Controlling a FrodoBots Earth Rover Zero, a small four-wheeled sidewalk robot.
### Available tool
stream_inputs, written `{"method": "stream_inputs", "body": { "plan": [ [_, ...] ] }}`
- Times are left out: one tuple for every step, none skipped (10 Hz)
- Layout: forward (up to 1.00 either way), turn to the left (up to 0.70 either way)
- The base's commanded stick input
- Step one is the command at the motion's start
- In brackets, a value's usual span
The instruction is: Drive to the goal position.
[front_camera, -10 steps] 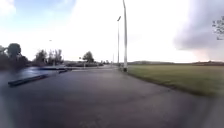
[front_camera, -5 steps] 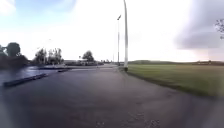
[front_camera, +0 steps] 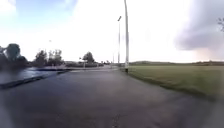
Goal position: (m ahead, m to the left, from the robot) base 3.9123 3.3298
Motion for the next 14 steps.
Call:
{"method": "stream_inputs", "body": {
  "plan": [
    [0.45, 0.00],
    [0.45, 0.00],
    [0.45, 0.00],
    [0.45, 0.00],
    [0.45, 0.00],
    [0.45, 0.00],
    [0.45, 0.00],
    [0.45, 0.00],
    [0.45, 0.00],
    [0.45, 0.00],
    [0.45, 0.00],
    [0.45, 0.00],
    [0.45, 0.00],
    [0.45, 0.00]
  ]
}}
